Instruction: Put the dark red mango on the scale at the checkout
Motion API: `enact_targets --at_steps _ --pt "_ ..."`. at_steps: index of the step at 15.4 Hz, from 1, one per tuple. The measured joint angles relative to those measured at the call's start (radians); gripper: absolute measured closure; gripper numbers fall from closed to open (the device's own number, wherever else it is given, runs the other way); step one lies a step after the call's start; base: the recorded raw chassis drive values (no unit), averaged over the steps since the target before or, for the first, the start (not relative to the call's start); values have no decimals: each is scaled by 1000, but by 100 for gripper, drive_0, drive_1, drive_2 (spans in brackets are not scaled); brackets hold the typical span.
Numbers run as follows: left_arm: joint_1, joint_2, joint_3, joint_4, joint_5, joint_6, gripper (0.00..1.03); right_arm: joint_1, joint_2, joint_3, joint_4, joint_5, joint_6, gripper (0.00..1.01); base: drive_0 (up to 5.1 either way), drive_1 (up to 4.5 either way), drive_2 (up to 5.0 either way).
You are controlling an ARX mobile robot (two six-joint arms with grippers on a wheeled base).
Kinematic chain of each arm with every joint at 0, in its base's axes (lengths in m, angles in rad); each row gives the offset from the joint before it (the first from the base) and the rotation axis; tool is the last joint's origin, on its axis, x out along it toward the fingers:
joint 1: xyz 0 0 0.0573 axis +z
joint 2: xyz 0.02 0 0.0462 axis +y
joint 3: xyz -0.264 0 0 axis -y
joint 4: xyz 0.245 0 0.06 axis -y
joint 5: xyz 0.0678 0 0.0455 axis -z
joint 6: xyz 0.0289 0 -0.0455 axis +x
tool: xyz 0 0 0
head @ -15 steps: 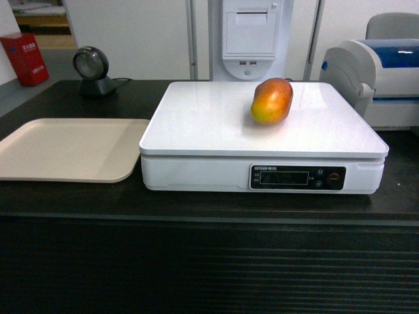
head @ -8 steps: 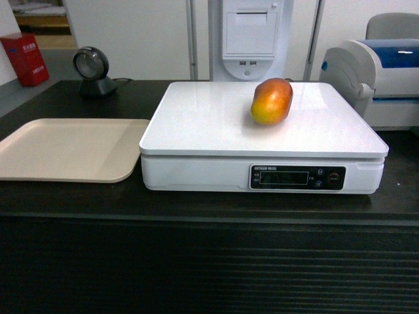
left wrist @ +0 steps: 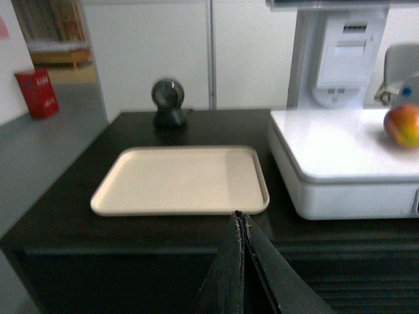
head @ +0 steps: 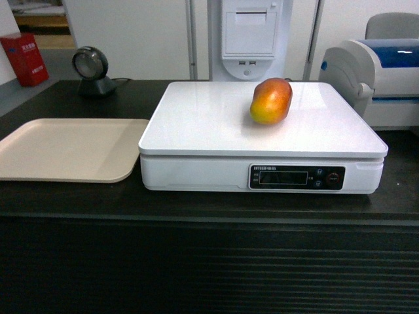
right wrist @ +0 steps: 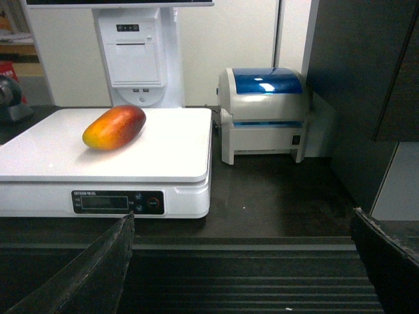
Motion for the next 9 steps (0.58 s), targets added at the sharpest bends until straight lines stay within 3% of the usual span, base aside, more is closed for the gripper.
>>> enact_targets --at_steps 8,9 --pt "0 -5 0 1 0 0 101 0 0 0 0 0 0 3 0 0 0" --pt "0 -5 0 1 0 -2 95 0 0 0 0 0 0 3 0 0 0"
